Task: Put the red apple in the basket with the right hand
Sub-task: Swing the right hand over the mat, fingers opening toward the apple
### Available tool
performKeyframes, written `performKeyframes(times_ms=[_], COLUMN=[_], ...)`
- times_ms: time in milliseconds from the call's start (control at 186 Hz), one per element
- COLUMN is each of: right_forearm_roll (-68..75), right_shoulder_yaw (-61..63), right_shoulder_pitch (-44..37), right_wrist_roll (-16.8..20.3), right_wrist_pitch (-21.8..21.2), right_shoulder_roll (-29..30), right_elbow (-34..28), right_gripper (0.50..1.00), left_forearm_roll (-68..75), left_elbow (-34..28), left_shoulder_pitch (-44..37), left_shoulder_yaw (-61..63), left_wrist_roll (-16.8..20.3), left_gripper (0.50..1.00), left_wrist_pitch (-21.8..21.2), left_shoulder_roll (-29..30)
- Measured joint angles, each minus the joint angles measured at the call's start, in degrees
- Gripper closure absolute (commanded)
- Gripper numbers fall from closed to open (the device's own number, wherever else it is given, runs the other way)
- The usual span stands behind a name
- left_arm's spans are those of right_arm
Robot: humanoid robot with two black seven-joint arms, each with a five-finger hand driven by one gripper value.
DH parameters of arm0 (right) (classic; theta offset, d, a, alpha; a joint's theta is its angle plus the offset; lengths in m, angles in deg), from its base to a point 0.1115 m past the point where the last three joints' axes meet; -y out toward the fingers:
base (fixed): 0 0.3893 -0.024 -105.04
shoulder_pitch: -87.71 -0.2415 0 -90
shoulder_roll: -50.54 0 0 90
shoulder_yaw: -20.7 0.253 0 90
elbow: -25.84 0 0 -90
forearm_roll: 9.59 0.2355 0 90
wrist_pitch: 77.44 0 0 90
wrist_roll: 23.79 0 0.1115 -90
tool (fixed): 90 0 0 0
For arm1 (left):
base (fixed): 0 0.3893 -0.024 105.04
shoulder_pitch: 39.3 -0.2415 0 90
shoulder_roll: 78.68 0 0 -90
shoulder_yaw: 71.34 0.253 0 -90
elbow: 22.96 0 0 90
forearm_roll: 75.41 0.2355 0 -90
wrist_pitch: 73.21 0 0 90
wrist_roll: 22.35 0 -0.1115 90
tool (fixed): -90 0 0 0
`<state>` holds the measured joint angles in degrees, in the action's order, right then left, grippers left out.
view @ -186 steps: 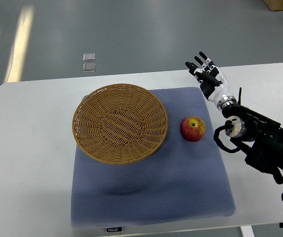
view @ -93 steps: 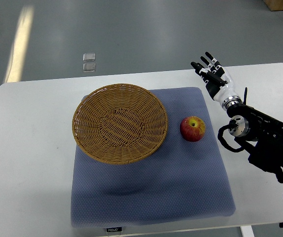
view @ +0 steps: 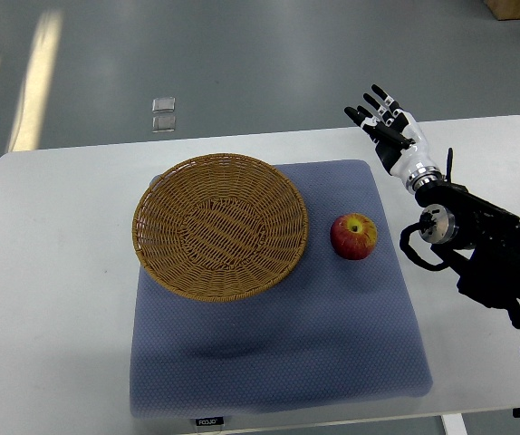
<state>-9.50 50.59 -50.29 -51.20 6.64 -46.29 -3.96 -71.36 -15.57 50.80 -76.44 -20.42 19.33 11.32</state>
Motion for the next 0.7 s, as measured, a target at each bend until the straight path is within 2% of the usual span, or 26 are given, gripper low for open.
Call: performKeyframes(times_ms=[328,532,699], right_forearm_roll=[-8.78,-22.48,-36.09], right_shoulder_yaw=[-1.30,-4.59,-8.63], right_shoulder_pitch=[-3.83,-7.42,-12.17], right_wrist_roll=[0.16,0.17,0.16], right_wrist_pitch=[-0.85,-1.20,-4.99], right_shoulder_roll=[-4.68,-9.48,-12.70], right_elbow=[-0.89,-6.69,-9.61], right_gripper=[0.576,0.576,0.576], left_forearm_roll=[0.00,0.00,0.00], left_elbow=[0.00,0.00,0.00], left_shoulder_pitch=[-0.02,-0.01,-0.01], left_shoulder_yaw=[0.00,0.00,0.00], left_wrist_roll=[0.00,0.00,0.00], left_gripper=[0.500,0.500,0.500], left_wrist_pitch=[0.00,0.00,0.00], left_shoulder_roll=[0.00,0.00,0.00])
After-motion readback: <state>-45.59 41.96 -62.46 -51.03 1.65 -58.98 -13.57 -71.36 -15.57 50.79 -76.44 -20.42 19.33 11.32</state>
